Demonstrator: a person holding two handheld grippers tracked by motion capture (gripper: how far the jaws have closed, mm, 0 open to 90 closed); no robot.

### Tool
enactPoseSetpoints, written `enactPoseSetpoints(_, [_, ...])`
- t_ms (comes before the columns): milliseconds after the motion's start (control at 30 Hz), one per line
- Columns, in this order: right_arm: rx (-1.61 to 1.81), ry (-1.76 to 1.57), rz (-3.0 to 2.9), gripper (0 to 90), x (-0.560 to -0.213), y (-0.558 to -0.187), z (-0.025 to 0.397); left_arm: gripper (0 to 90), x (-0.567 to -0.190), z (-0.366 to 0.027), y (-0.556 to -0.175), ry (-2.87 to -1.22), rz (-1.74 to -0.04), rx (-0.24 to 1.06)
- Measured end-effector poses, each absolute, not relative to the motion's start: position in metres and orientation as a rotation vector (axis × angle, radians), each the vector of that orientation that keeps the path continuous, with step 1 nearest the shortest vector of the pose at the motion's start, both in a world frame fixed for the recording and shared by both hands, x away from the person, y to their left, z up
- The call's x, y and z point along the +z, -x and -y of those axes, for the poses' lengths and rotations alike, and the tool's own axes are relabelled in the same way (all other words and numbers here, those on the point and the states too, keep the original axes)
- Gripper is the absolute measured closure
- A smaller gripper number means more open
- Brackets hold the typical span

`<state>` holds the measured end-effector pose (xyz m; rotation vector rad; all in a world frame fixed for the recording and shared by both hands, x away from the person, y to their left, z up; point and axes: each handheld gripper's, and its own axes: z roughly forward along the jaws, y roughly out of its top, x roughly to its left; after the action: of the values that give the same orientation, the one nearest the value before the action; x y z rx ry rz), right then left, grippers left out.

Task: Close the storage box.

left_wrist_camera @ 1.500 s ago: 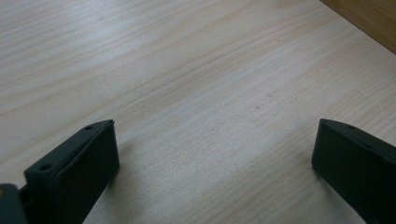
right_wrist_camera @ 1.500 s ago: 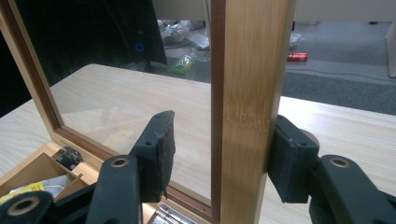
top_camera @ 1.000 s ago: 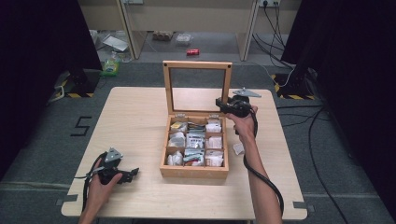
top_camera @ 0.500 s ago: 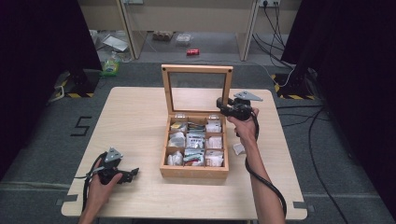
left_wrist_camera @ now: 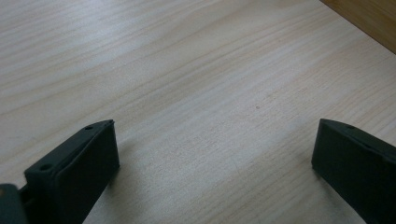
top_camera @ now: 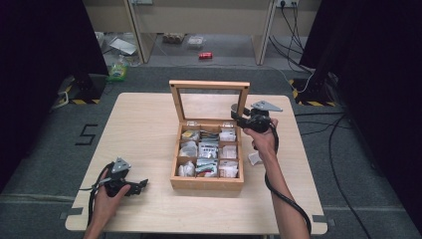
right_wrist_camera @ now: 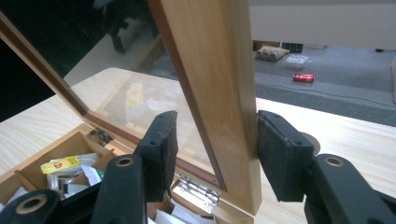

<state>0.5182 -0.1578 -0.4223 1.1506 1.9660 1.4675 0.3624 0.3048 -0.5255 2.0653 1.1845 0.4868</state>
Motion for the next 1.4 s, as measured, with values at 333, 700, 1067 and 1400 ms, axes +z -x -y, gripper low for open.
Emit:
enactPoseSetpoints(333, [1.456, -1.167, -1.962, 50.2, -0.419, -0.507, 0.159, 0.0, -0.525, -0.305, -0.362, -2.065, -1.185, 0.487])
enactPoseSetpoints(700, [1.497, -1.227, -1.935, 55.8, -0.414, -0.498, 0.165, 0.0, -0.525, -0.305, -0.362, -2.065, -1.185, 0.487])
enactPoseSetpoints(1067, [1.467, -1.203, -1.938, 56.6, -0.412, -0.491, 0.163, 0.0, -0.525, -0.305, -0.362, -2.065, -1.185, 0.487])
enactPoseSetpoints(1400, [1.454, -1.183, -1.958, 56.4, -0.41, -0.485, 0.164, 0.0, -0.525, -0.305, -0.362, -2.065, -1.185, 0.487])
